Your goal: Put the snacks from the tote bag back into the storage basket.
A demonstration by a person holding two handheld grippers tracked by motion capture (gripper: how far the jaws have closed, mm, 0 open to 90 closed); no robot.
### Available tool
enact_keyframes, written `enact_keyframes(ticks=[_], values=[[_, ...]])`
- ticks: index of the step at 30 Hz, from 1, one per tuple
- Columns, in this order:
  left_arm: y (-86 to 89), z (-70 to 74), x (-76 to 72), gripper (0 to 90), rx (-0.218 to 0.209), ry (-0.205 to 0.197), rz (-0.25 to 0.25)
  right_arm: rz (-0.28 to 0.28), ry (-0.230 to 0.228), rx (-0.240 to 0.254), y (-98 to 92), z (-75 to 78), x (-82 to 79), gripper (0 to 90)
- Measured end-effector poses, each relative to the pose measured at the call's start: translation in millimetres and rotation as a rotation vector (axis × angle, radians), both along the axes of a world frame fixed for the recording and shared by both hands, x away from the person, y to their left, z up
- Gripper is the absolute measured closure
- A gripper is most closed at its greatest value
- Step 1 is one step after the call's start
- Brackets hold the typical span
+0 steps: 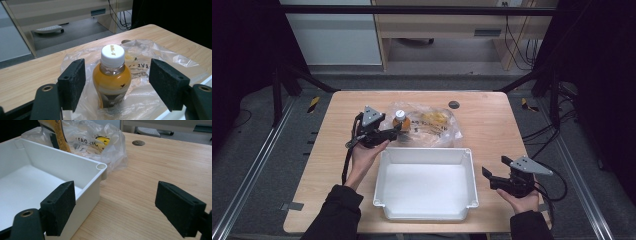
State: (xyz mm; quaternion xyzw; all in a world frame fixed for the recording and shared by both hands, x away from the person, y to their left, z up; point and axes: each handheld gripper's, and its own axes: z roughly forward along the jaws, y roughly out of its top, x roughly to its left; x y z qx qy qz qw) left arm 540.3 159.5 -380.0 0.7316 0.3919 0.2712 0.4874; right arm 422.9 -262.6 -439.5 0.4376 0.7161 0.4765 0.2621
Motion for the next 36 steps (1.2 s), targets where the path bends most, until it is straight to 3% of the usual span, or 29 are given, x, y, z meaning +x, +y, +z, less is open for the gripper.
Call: enact_keyframes(ticks=[17,36], values=[[-7.2,-8.1,14.9,34.0,-0.017,-0.005,0.015,0.005,0.002,0.003,0.8,-0.4,0.3,17.1],[-20.8,-12.8,30.8,37.6,0.043,0.003,0.020,0.008,0.007,-0.001,1.3,-1.0,0.8,17.6]])
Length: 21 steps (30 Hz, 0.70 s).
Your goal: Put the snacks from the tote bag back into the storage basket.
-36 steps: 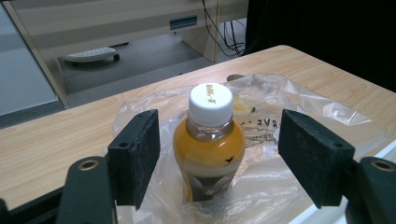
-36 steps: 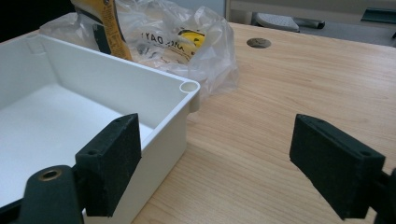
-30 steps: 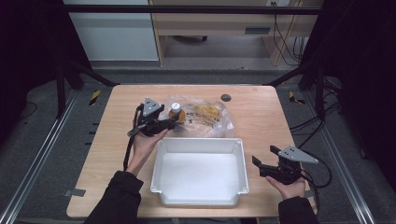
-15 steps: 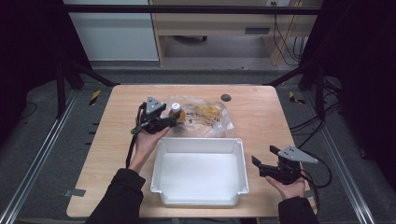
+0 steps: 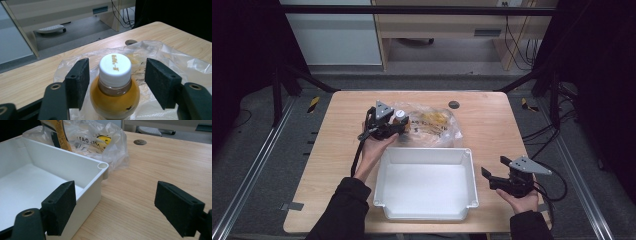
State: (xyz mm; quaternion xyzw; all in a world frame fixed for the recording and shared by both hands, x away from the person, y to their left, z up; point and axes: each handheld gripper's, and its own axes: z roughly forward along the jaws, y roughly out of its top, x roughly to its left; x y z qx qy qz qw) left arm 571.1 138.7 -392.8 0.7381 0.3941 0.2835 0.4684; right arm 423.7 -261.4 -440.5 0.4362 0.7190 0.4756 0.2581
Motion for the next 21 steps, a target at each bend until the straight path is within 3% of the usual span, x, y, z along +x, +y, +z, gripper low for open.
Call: enact_keyframes(ticks=[11,21], values=[[-0.6,-6.6,6.7,49.6,-0.006,0.015,0.001,0.003,0.004,0.000,0.4,-0.4,0.2,17.9],[-4.1,-8.7,8.4,57.5,-0.014,-0.010,0.007,0.007,0.009,-0.006,1.2,-1.1,0.5,18.0]])
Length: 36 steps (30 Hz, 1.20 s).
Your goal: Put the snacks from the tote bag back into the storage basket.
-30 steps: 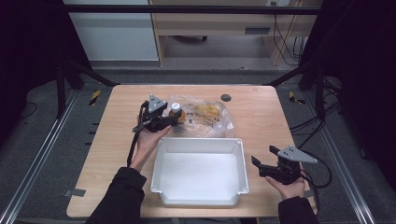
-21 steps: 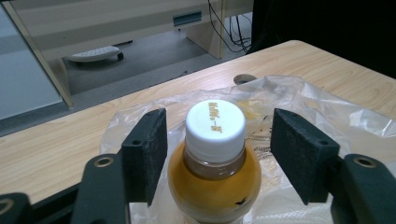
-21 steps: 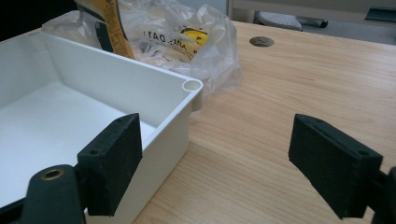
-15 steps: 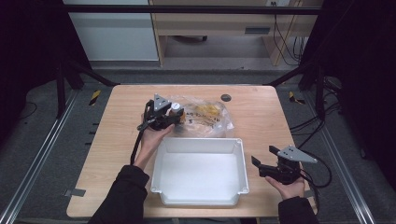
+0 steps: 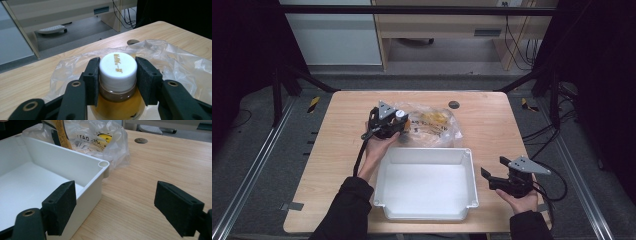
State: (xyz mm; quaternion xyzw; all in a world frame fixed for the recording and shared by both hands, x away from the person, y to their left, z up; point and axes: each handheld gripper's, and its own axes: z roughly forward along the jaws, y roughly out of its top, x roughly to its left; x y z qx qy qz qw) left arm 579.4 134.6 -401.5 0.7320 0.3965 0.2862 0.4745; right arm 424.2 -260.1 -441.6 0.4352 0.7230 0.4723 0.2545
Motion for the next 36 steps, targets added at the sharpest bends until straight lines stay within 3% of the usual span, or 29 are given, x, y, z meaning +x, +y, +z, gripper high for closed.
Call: enact_keyframes(ticks=[21,31,36], values=[[-1.3,6.6,0.1,59.1,-0.001,0.026,0.034,0.002,0.002,-0.008,0.1,-0.5,0.9,18.0],[4.8,33.9,-11.8,59.1,-0.048,-0.024,0.032,-0.001,0.005,-0.002,0.5,-0.2,0.4,18.1],[8.4,46.5,-16.8,59.2,-0.051,-0.042,0.033,-0.003,0.003,-0.002,0.1,0.1,0.3,18.1]])
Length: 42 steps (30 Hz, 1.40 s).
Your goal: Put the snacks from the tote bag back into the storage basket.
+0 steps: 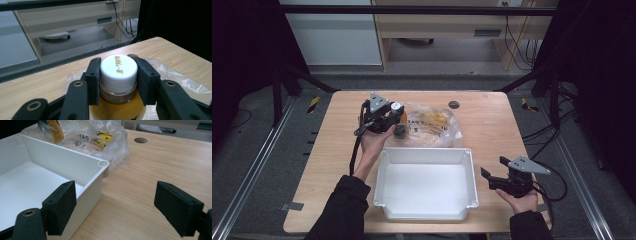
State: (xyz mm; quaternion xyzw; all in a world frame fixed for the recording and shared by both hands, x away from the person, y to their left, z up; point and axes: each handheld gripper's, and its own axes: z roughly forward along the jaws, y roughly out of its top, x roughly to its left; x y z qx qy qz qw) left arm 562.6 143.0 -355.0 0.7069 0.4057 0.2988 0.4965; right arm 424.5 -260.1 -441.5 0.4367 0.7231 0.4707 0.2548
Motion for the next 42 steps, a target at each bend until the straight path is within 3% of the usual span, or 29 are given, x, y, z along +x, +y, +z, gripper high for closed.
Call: enact_keyframes(ticks=[16,24,42], values=[[4.4,27.8,-8.3,59.1,-0.037,-0.048,0.009,-0.001,-0.001,0.000,-0.5,0.2,0.1,18.2],[4.2,45.5,-11.5,59.2,-0.032,-0.077,0.017,0.000,-0.004,0.002,-0.9,0.5,0.0,18.2],[6.7,60.6,-32.5,59.1,-0.052,-0.094,-0.001,-0.003,-0.008,0.004,-1.7,1.2,-0.4,18.2]])
